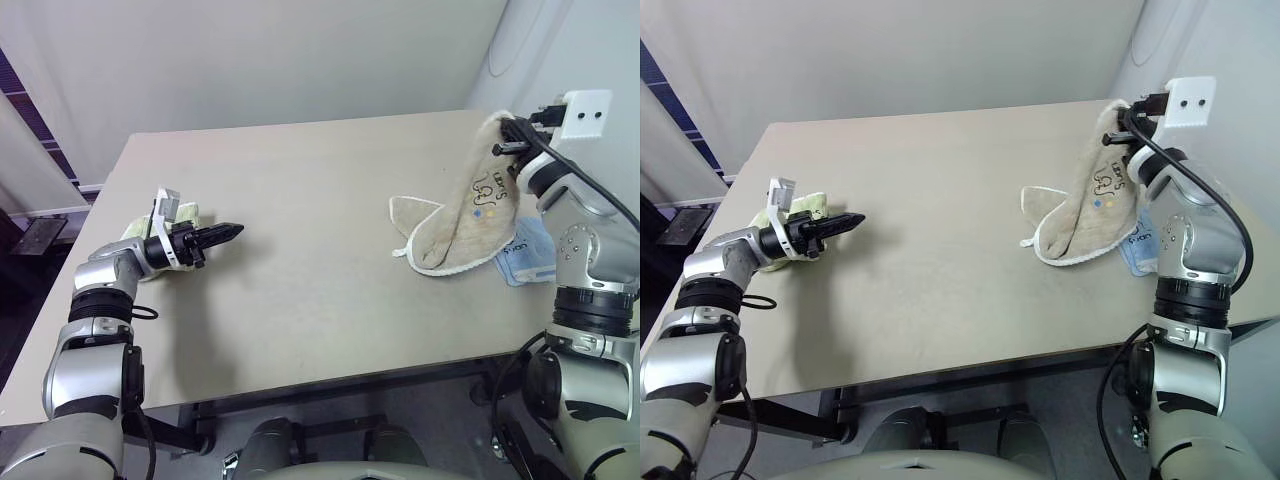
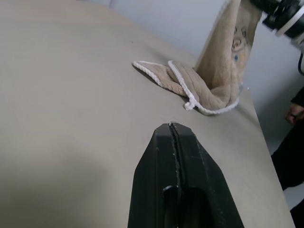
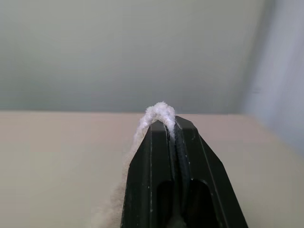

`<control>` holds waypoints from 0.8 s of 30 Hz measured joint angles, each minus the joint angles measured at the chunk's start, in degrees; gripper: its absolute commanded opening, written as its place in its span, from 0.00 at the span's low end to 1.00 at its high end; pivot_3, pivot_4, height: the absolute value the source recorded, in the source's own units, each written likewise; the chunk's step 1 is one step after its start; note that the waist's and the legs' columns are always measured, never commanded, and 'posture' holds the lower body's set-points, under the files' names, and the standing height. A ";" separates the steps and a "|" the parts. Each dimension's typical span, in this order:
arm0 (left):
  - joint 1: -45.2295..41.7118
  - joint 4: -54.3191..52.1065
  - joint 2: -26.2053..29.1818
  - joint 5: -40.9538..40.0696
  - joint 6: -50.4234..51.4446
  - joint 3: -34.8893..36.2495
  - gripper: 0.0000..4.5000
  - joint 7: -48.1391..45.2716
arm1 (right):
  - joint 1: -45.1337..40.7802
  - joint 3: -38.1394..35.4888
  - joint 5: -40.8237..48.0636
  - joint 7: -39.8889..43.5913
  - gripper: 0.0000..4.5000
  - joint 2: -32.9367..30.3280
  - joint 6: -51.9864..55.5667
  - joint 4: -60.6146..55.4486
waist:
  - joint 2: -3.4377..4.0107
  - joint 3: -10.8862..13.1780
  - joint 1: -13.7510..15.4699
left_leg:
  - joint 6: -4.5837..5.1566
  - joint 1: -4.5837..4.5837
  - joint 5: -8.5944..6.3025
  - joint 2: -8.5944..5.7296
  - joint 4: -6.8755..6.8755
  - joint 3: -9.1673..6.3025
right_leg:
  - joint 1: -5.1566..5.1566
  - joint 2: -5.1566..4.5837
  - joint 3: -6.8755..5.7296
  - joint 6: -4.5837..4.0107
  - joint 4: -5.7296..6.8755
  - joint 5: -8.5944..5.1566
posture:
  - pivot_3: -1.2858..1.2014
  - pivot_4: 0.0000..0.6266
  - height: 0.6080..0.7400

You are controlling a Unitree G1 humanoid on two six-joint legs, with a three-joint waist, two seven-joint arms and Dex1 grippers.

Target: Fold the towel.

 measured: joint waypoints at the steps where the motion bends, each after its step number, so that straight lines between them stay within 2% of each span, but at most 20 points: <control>1: 0.49 -0.54 -0.67 0.09 -0.13 -0.43 0.01 0.01 | -0.18 -0.01 2.15 0.84 0.00 0.22 1.81 -2.16 | 0.00 0.00 0.07 | 0.00 0.00 0.00 0.00 0.00 0.00 | 0.00 -0.02 0.00 -0.02 0.00 0.00 | 0.52 0.00 0.85; 5: 1.82 -1.58 -3.50 0.07 -0.68 -0.54 0.01 1.18 | -2.03 0.22 14.26 4.75 0.00 1.82 9.65 -12.35 | 0.00 0.00 0.31 | 0.00 -0.06 -0.01 0.02 0.01 -0.05 | -0.04 -0.04 0.00 -0.02 0.00 0.00 | 0.52 0.00 0.85; 10: 1.92 -1.60 -6.25 0.76 -3.33 -0.88 0.01 4.01 | -8.59 -0.34 30.56 6.09 0.00 1.90 16.89 -19.94 | -0.01 -0.01 0.34 | 0.00 -0.08 -0.02 0.02 0.01 -0.05 | -0.04 -0.05 0.00 -0.04 -0.06 0.02 | 0.52 0.00 0.85; 14: 1.92 -1.06 -8.03 1.30 -5.45 -0.92 0.01 6.41 | -12.91 -3.59 43.54 3.93 0.00 1.40 19.32 -19.80 | -0.05 -0.02 0.42 | 0.00 -0.09 -0.02 0.01 0.01 -0.03 | -0.02 -0.05 0.00 -0.04 -0.12 0.08 | 0.52 0.00 0.85; 17: 1.87 0.68 -8.31 1.43 -7.19 -0.76 0.01 8.37 | -12.70 -5.44 49.73 3.61 0.00 -1.55 20.53 -17.99 | -0.10 -0.06 0.39 | 0.01 -0.09 -0.02 0.01 0.01 -0.01 | -0.01 -0.05 0.00 -0.04 -0.15 0.10 | 0.52 0.00 0.85; 19: 1.82 1.49 -8.39 1.64 -8.38 -0.72 0.01 9.19 | -8.02 -4.79 47.80 5.34 0.00 -5.07 20.29 -16.55 | -0.33 -0.20 0.49 | 0.01 -0.08 -0.03 0.01 0.01 -0.01 | 0.02 -0.04 -0.02 -0.07 -0.17 0.09 | 0.52 0.00 0.85; 21: 1.77 2.06 -8.32 1.77 -8.68 -0.56 0.01 9.63 | -1.63 -2.06 41.91 7.64 0.00 -7.75 18.97 -14.28 | -0.38 -0.23 0.41 | 0.04 -0.09 -0.04 0.01 0.05 0.04 | 0.03 -0.05 -0.02 -0.12 -0.20 0.07 | 0.52 0.00 0.85; 24: 1.76 2.32 -8.09 2.48 -9.61 -0.62 0.01 9.59 | 6.74 2.05 32.79 9.94 0.00 -8.60 16.00 -8.93 | -0.32 -0.20 0.38 | 0.05 -0.19 -0.04 0.02 0.10 0.12 | -0.05 -0.07 -0.02 -0.08 -0.18 0.14 | 0.52 0.00 0.85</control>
